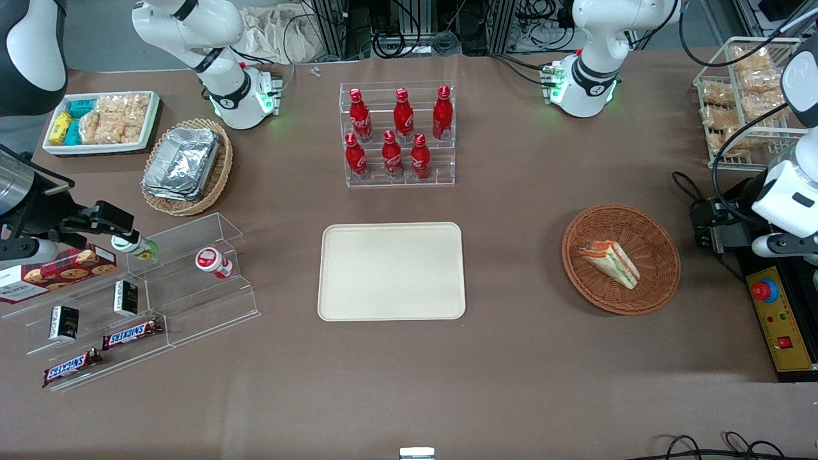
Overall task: Place sandwich from basket to tray
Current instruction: 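Move the left gripper over the sandwich in the wicker basket, then lower the open left gripper and close it on the wrapped sandwich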
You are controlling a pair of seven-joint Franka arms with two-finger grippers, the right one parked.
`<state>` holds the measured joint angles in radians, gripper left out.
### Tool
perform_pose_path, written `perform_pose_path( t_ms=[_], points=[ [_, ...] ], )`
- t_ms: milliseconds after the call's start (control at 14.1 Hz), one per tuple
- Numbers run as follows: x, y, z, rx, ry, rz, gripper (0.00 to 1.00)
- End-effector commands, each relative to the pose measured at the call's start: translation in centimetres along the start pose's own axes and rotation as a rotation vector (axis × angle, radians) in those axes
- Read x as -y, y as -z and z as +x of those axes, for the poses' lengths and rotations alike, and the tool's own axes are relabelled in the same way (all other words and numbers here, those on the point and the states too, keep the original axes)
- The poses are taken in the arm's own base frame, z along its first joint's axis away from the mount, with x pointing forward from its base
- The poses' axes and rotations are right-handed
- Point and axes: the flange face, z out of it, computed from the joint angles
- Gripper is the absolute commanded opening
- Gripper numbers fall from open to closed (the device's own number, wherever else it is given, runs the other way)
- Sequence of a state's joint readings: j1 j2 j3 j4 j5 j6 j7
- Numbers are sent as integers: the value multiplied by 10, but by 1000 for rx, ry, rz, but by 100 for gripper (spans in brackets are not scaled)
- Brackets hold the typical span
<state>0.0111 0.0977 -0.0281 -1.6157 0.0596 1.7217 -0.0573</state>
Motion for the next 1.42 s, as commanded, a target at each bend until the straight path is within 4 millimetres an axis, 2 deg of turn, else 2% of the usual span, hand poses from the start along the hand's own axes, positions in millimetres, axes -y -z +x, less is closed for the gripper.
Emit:
perform_pose_path(
  t_ms=[0,283,708,850,920,1133,1345],
  points=[
    [-2,5,0,-11,22,-6,100],
    [-9,-1,0,5,0,-2,100],
    [-17,-40,-10,73,44,-10,100],
    [-24,-63,-13,76,99,-9,100],
    [-34,-74,-18,48,139,-12,100],
    [-43,-122,-33,11,217,-19,100],
    [-54,-172,-36,-15,349,-33,100]
  ],
)
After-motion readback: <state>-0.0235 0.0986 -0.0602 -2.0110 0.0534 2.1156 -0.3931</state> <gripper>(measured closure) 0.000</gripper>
